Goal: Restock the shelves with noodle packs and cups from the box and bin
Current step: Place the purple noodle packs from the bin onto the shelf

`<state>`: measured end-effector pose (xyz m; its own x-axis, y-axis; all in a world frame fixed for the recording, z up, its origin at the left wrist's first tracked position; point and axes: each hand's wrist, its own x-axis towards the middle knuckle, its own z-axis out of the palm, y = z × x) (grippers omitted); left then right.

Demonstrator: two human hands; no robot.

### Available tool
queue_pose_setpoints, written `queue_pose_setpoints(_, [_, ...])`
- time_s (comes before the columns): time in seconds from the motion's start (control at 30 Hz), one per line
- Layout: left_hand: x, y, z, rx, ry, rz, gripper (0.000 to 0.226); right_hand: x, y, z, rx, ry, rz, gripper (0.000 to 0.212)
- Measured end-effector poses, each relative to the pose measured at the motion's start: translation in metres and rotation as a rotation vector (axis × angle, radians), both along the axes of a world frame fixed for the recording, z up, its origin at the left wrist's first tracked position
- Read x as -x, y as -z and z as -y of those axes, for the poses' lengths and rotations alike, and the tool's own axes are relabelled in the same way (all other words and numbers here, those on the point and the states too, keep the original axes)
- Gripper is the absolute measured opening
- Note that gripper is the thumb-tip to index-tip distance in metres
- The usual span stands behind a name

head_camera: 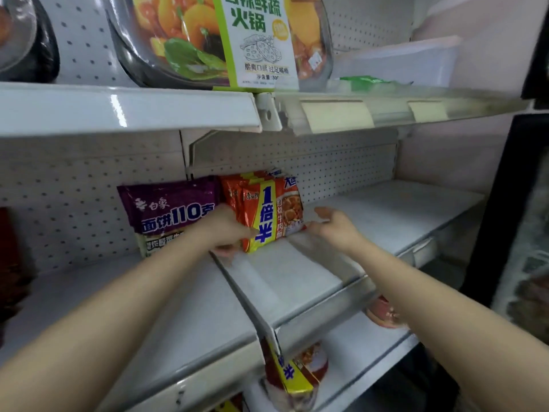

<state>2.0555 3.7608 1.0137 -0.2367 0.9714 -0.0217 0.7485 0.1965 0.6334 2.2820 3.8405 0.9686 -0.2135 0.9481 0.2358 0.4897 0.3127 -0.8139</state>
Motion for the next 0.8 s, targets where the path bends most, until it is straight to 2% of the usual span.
queue_pose_setpoints(0.13, [-0.042,-0.001,0.026,-0.251,0.102,-0.102,0.068,-0.019,0.004,0.034,-0.078,0.028,0.016,0.061])
queue_pose_setpoints(0.23, [-0.072,0.015,0.039,-0.297,0.242,-0.101,0.08,-0.042,0.022,0.065,-0.166,0.122,0.01,0.059])
queue_pose_setpoints(0.33, [-0.104,0.035,0.056,-0.333,0.348,-0.137,0.072,-0.07,0.051,0.091,-0.16,0.198,-0.018,0.059])
queue_pose_setpoints(0.43, [-0.137,0.068,0.069,-0.36,0.439,-0.11,0.064,-0.099,0.084,0.117,-0.104,0.254,0.044,0.06])
queue_pose_setpoints(0.5, [-0.154,0.094,0.075,-0.396,0.471,-0.205,0.059,-0.118,0.111,0.133,-0.061,0.273,0.062,0.058])
queue_pose_setpoints(0.57, [-0.165,0.118,0.08,-0.54,0.509,-0.348,0.051,-0.135,0.14,0.151,-0.004,0.314,0.128,0.055])
queue_pose_setpoints(0.63, [-0.176,0.139,0.086,-0.649,0.571,-0.374,0.047,-0.147,0.168,0.166,0.088,0.324,0.189,0.059])
queue_pose_setpoints(0.7, [-0.186,0.168,0.089,-0.618,0.619,-0.364,0.047,-0.157,0.2,0.178,0.213,0.322,0.235,0.066])
queue_pose_setpoints(0.8, [-0.197,0.221,0.094,-0.388,0.648,-0.257,0.048,-0.165,0.245,0.194,0.399,0.324,0.244,0.069])
